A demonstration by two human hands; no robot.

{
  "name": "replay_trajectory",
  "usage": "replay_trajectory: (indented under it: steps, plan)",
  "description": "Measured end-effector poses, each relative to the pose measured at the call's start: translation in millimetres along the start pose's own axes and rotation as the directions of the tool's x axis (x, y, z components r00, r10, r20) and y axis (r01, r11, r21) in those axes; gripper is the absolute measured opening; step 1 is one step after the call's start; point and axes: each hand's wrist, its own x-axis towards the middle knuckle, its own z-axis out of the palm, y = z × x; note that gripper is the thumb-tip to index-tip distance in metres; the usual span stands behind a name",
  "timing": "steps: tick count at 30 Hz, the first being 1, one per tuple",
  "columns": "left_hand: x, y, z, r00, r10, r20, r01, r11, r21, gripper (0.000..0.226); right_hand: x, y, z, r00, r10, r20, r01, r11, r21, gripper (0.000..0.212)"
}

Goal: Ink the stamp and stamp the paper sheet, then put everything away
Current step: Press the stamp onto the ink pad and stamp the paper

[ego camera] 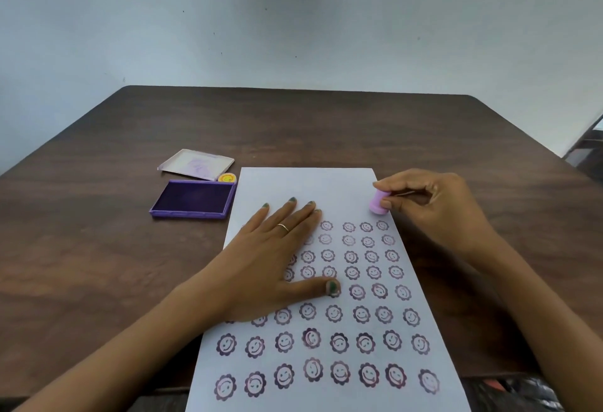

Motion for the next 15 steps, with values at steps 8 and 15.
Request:
replay_trajectory:
  steps: [8,15]
  plan:
    - [0.3,0.4,-0.6,1.000,-0.004,0.012,0.004,1.000,0.004,0.097,-3.1,-3.5,-1.5,1.000,-0.016,0.014,0.017,0.999,-0.051,0.026]
    - [-0.7,0.7,-0.6,1.000,-0.003,0.009,0.003,1.000,-0.001,0.097,-4.4,-6.2,0.1,0.999,-0.044,0.032,0.047,0.994,-0.104,0.025]
